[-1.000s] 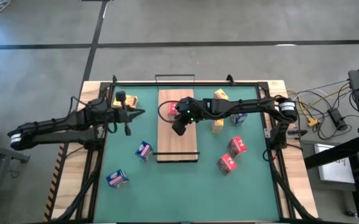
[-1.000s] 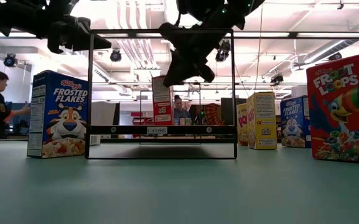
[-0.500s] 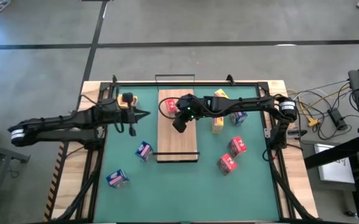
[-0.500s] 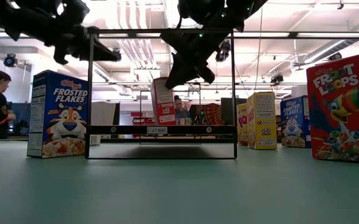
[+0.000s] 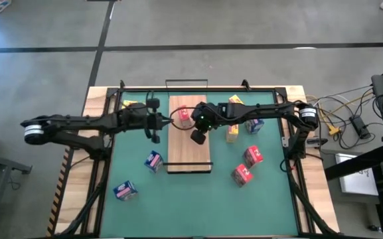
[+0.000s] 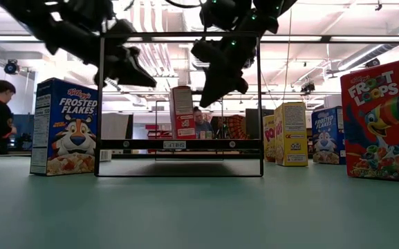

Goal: Stack cereal on shelf
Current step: Put the top red cereal box on the shelf

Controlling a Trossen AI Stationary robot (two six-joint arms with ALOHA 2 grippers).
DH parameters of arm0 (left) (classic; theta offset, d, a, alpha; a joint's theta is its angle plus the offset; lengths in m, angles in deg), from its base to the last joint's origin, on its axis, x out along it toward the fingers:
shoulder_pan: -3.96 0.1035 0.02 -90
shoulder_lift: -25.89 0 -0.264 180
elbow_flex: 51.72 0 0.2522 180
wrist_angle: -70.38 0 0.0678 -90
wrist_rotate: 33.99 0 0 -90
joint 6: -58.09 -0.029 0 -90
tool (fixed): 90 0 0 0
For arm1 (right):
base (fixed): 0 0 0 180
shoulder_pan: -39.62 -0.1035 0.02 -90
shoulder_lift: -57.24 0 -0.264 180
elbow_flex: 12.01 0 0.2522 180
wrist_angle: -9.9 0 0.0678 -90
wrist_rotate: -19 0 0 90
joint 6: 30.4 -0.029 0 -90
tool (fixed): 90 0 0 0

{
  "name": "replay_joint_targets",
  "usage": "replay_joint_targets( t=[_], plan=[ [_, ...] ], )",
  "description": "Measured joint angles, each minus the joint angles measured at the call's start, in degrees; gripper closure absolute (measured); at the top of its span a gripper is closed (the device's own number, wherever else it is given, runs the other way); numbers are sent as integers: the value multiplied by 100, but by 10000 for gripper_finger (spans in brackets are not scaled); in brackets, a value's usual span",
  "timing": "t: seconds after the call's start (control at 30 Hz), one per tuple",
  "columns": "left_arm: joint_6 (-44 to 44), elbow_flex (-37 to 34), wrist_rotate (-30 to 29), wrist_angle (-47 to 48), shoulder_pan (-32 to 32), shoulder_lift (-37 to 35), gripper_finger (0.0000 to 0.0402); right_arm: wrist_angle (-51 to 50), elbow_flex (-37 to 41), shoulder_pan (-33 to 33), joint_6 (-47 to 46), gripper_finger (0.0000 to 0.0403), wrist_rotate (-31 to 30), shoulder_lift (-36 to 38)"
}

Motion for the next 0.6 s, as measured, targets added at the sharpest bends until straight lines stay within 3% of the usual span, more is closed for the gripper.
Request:
replay_joint_targets(
  t=[0.6],
  plan=[
    [48, 806, -157, 55, 204, 1631, 401, 1194, 577, 72, 788, 394, -198, 1]
  ],
)
